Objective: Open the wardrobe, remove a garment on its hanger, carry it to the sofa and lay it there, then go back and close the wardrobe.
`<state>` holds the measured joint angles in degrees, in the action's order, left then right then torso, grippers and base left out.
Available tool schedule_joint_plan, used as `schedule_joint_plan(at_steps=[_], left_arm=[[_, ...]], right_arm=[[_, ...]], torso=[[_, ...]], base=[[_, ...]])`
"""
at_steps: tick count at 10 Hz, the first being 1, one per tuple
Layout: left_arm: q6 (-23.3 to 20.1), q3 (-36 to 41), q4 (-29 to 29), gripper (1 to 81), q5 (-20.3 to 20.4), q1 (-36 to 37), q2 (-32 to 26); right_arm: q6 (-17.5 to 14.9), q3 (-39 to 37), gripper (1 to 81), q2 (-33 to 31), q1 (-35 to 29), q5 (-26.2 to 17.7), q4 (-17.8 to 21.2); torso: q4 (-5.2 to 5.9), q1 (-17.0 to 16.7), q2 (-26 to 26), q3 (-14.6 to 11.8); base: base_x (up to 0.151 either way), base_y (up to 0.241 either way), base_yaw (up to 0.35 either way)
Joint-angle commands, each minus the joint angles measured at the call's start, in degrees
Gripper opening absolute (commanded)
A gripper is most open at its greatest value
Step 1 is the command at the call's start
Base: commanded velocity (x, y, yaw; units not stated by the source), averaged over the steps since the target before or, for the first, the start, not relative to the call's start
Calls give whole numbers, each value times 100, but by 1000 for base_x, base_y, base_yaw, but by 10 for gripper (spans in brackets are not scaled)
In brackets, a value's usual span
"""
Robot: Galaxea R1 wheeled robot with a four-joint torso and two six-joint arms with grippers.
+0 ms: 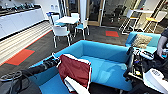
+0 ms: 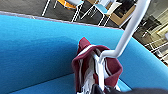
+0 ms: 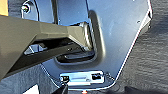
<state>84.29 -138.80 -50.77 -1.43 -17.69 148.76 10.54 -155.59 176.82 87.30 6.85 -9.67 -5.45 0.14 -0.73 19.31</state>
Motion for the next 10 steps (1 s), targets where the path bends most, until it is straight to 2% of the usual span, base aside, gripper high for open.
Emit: schedule_joint_plan(at_steps=[1, 3, 5, 6, 10], left_arm=[[0, 19, -248, 10, -24, 885, -416], [0, 274, -328, 10, -42, 806, -558], [0, 266, -397, 10, -60, 683, -453], [0, 266, -425, 811, -60, 657, -400], [-9, 292, -600, 811, -42, 288, -294]], right_arm=[[-17, 38, 811, 31, 3, -369, -53], [-17, 38, 811, 31, 3, -368, -44], [-17, 38, 811, 31, 3, -360, -44], [-17, 38, 811, 31, 4, -369, -44], [-17, 38, 811, 31, 21, -360, -44]], torso=[[0, 0, 0, 0], [0, 0, 0, 0], [0, 0, 0, 0], [0, 0, 0, 0], [0, 0, 0, 0]], base=[[0, 0, 0], [0, 0, 0], [0, 0, 0], [0, 0, 0], [0, 0, 0]])
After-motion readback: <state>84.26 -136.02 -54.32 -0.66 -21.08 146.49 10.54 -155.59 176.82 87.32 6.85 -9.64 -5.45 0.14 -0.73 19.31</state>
